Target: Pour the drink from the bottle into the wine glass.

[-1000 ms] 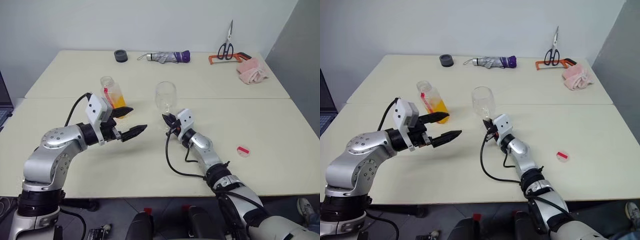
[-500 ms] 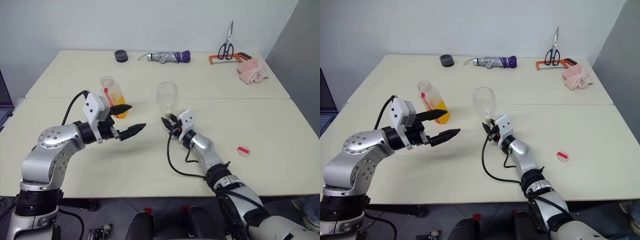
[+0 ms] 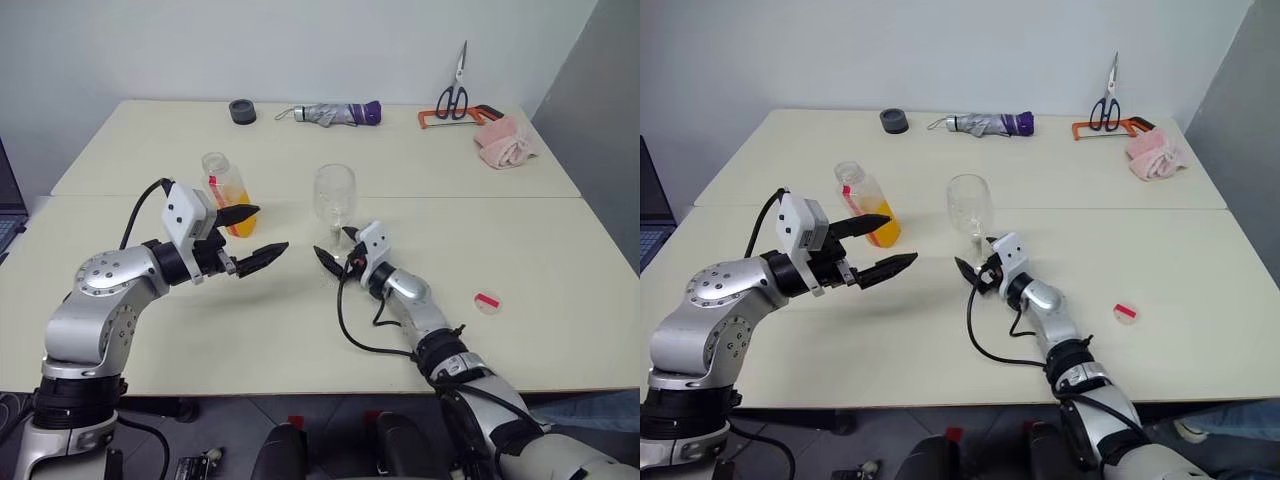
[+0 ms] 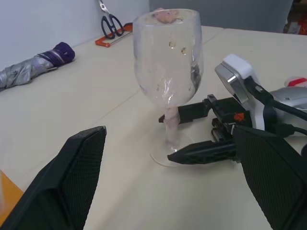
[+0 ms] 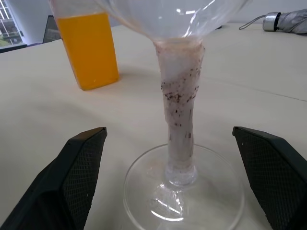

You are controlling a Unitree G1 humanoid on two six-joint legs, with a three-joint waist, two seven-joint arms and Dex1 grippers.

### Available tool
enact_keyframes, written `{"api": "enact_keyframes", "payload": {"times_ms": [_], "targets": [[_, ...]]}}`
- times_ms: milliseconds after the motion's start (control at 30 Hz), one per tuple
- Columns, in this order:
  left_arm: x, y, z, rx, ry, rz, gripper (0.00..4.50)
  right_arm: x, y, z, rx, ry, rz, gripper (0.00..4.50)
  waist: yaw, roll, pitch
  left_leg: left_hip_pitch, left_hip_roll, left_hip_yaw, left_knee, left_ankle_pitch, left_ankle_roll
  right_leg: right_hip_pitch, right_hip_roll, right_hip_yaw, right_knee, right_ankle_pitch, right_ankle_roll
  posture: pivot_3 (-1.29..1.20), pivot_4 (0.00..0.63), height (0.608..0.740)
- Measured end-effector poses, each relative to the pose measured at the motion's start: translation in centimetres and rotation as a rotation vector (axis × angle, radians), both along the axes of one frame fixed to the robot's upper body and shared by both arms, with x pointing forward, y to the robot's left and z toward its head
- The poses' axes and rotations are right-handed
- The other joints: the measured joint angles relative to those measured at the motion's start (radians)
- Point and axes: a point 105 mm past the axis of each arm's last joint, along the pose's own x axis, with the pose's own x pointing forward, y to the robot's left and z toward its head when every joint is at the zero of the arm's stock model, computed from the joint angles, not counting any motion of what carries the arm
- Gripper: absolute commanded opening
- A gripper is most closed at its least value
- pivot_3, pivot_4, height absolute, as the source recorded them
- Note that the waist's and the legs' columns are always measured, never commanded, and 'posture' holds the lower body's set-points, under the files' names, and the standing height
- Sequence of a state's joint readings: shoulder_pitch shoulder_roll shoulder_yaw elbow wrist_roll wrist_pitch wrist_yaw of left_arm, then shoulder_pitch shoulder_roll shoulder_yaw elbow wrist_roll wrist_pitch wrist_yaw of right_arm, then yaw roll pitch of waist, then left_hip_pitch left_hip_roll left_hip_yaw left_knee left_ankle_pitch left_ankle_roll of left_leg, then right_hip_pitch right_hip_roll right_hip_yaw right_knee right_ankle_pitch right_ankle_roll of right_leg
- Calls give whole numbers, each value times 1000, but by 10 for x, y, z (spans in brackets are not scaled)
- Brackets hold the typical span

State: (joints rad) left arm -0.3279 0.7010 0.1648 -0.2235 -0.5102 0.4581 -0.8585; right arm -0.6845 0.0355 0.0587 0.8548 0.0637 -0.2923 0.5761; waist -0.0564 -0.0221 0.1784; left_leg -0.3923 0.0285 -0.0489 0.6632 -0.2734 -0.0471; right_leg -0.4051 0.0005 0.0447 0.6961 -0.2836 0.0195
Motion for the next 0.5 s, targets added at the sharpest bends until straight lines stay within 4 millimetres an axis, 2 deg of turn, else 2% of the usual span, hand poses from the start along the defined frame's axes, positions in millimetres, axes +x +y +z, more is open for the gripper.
{"api": "enact_keyframes", "payload": {"times_ms": [233,500], "targets": [[2,2,-3,-41,7,33,4500,-12,-19,-3,-45,-11,25,4478,3,0,0,0,0,0,0,0,0,0,-1,0,0,0,0,0,150,740],[3,13,-31,-83,71,136,4500,-38,-60,-8,-135,17,7,4478,18,0,0,-1,0,-1,0,0,0,0,-2,0,-1,0,1,0,150,740]]}}
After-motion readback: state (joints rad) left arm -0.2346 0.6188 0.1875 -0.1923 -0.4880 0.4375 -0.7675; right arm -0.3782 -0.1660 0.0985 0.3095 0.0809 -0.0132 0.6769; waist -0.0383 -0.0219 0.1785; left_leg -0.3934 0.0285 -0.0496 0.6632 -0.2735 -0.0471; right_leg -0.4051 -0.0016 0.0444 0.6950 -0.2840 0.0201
